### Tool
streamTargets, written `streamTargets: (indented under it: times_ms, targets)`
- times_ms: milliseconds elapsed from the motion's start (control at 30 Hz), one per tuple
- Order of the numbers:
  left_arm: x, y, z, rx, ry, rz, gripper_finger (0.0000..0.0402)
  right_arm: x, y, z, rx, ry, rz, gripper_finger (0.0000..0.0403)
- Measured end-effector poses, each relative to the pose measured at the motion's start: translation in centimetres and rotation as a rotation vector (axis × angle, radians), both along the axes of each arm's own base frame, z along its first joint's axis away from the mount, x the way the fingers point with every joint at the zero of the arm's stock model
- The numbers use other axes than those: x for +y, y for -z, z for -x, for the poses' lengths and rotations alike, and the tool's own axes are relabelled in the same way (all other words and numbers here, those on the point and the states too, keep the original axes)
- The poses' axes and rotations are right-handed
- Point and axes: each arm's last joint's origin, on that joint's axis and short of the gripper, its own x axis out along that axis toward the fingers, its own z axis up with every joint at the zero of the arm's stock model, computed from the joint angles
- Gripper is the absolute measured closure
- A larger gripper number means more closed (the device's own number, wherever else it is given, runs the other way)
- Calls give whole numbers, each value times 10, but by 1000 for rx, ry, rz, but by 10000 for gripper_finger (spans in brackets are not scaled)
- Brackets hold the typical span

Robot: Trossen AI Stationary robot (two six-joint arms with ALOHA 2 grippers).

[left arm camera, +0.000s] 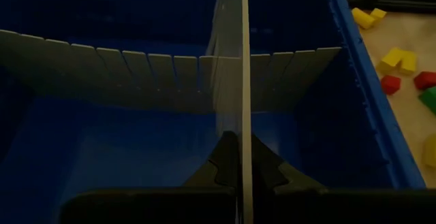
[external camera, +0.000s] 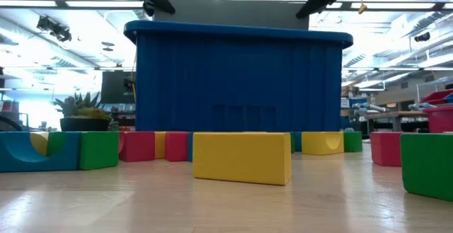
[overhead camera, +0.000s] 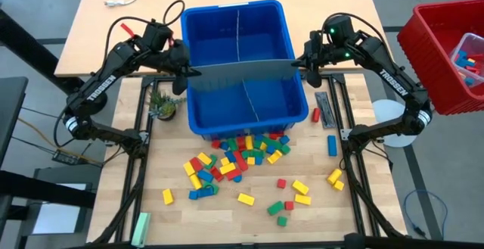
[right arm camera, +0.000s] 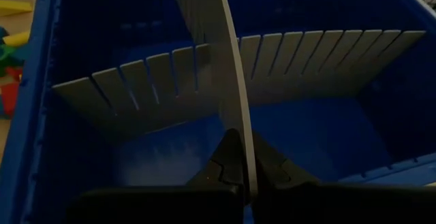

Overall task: Sort blocks
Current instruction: Assemble the blue bin using gray bin divider

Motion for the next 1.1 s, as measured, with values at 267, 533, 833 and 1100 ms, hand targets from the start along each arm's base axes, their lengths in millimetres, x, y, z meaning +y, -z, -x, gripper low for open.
streamTargets:
  times_ms: [267,533,833,1100]
  targets:
    - [-1,1,0,-8,19,36,389,2,1,0,-8,-28,-32,403]
    - [-1,2,-1,-14,36,55,389,4,3,3,-20,-79,-108,403]
    - [-2,2,-1,5,57,17,389,11,3,7,-13,-186,-71,403]
    - [-1,3,0,30,50,-30,389,13,4,8,-28,-228,-106,403]
